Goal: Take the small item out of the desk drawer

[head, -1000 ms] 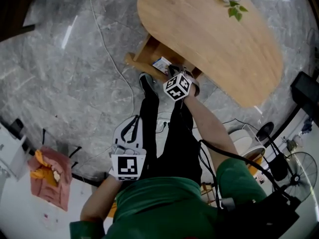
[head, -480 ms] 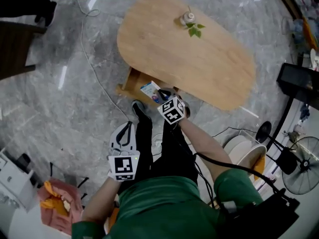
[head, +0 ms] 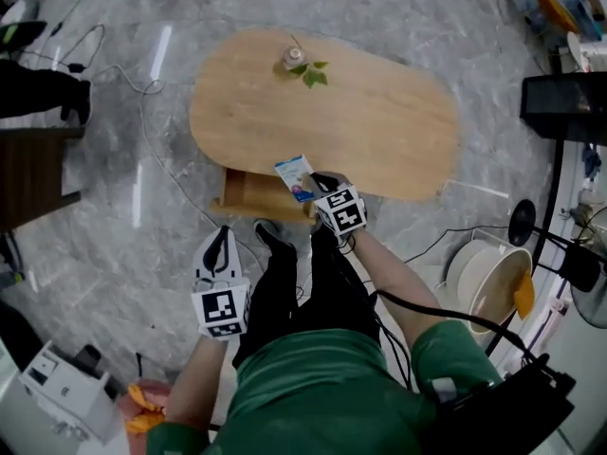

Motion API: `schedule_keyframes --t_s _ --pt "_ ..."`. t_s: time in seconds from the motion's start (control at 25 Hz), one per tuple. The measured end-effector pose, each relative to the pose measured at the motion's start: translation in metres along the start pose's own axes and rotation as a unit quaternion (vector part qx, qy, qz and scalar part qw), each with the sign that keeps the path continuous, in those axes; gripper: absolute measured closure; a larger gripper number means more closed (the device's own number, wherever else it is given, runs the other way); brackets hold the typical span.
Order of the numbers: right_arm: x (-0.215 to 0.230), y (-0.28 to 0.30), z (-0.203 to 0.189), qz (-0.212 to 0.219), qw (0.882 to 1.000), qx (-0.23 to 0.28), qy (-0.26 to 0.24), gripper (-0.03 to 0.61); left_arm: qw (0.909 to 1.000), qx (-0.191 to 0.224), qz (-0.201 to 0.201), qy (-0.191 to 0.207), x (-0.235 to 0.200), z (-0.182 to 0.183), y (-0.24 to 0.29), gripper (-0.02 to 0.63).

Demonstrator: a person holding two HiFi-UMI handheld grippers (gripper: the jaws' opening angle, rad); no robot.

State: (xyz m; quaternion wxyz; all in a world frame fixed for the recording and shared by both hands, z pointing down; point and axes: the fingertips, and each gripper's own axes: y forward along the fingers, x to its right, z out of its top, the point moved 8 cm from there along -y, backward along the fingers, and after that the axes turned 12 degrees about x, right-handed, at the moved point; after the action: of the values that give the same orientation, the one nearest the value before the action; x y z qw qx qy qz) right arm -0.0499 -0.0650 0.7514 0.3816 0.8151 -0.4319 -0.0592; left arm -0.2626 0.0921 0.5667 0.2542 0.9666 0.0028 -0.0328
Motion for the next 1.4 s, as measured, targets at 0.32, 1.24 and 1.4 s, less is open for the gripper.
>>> schedule_keyframes --t_s 0.32,1.24,1.4 --pt "0.122 -0.051 -0.022 -0.066 0.993 0.024 0.093 0.545 0.9991 -0.021 -0.025 0.028 0.069 0.018 0.043 0.592" --pt "0.318 -0.084 -0.127 -0.111 0.953 0.043 0.278 0.546 0.9928 -0.09 -0.071 0.035 0.207 0.005 0.154 0.592" --pt "0.327 -0.077 -0.135 -0.104 0.95 0.044 0.291 0.546 0.9929 -0.093 -0.065 0.036 0.214 0.004 0.155 0.592"
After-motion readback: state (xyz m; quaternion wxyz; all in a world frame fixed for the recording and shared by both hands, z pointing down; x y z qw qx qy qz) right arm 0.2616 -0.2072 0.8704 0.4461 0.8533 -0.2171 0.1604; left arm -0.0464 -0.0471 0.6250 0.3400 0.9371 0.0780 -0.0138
